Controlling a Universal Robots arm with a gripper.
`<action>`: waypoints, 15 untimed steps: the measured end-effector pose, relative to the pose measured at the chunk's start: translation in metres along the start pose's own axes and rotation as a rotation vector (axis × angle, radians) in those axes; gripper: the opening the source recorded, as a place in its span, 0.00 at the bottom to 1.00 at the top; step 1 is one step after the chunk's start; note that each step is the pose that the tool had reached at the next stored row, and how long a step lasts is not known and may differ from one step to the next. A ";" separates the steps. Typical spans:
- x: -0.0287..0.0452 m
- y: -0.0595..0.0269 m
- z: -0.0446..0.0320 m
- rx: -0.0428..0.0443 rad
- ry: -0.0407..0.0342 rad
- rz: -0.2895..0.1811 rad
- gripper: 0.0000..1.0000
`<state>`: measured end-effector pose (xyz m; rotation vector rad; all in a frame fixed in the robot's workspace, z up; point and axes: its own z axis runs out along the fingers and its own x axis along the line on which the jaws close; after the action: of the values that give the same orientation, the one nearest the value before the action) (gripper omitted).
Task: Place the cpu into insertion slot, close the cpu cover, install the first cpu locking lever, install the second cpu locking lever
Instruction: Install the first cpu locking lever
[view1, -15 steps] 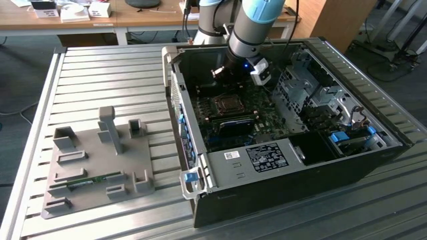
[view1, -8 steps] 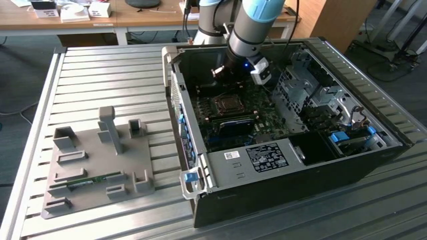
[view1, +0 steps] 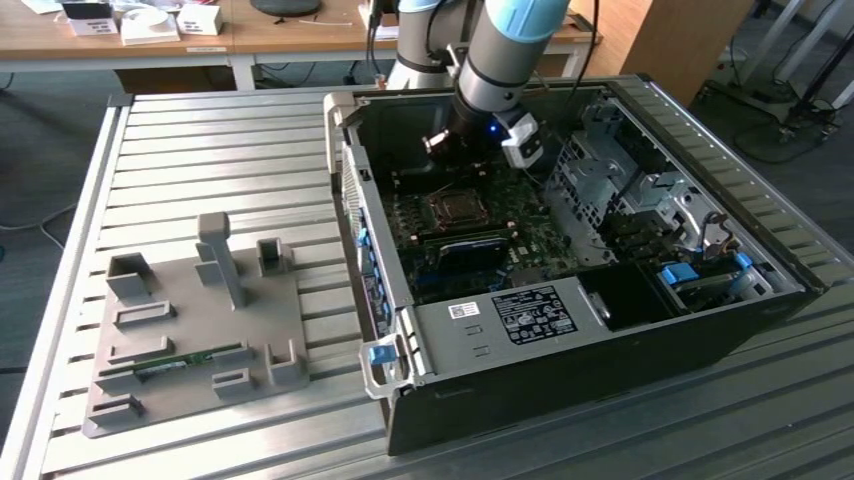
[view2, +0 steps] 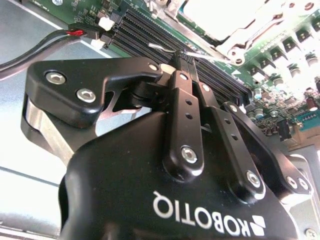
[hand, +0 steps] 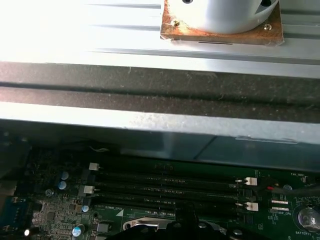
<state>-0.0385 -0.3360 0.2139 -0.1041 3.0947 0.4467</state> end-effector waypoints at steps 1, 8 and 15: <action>0.0000 0.0001 -0.0003 0.0000 0.0000 0.000 0.11; 0.0000 0.0007 -0.0022 0.0000 0.0000 0.000 0.11; 0.0000 0.0006 -0.0020 0.0001 0.0001 0.000 0.11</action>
<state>-0.0385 -0.3360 0.2160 -0.1041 3.0948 0.4466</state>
